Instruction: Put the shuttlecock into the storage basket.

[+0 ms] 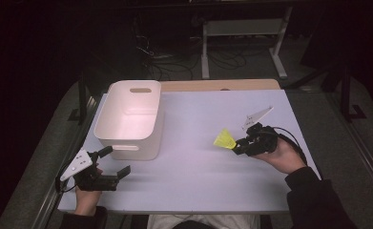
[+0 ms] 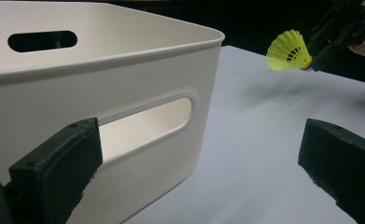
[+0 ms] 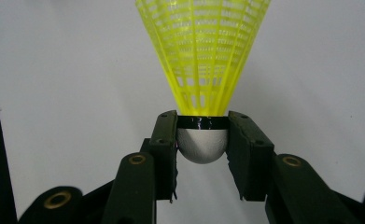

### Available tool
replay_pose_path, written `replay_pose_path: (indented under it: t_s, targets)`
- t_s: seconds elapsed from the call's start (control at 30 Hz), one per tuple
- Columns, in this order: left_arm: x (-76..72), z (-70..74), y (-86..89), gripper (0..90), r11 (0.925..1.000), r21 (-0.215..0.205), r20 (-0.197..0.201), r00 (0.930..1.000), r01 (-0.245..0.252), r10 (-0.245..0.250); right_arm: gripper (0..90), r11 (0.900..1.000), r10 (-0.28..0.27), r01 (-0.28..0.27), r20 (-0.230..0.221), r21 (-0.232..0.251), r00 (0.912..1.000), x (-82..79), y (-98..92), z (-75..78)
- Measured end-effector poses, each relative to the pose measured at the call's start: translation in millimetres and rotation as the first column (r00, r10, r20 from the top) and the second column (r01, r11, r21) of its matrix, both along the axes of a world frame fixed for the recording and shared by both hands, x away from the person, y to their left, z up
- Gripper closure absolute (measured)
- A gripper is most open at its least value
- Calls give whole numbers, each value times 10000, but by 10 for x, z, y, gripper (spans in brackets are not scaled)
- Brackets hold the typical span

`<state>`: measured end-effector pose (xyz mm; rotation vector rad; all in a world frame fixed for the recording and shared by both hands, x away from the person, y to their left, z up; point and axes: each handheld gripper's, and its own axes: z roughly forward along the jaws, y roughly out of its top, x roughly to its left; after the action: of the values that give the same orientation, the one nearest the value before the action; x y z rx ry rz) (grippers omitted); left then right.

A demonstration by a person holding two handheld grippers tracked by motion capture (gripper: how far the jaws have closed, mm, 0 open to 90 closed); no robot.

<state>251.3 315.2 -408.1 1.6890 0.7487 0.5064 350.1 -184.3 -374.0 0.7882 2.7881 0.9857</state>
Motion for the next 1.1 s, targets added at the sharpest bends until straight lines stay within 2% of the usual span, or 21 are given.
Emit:
replay_pose_path:
  t_s: [0.37, 0.47, 0.7, 1.1]
  targets:
    - [-1, 0, 1, 0, 10000, 18, 0, 10000, -12, 12, 633, 10000, 78, -78, 157, 3, 9998, 32, 45, 156]
    - [-1, 0, 2, 0, 10000, 19, -1, 10000, -9, 9, 633, 9997, 229, -226, 257, -98, 9994, 34, 89, 227]
    - [-3, 0, 2, 0, 10000, 11, -3, 10000, -12, 12, 633, 9993, 361, -362, 498, 6, 9981, 73, 172, 397]
    - [-4, 0, 2, 0, 10000, 8, -5, 10000, -7, 7, 633, 9986, 514, -520, 655, 76, 9965, 152, 274, 534]
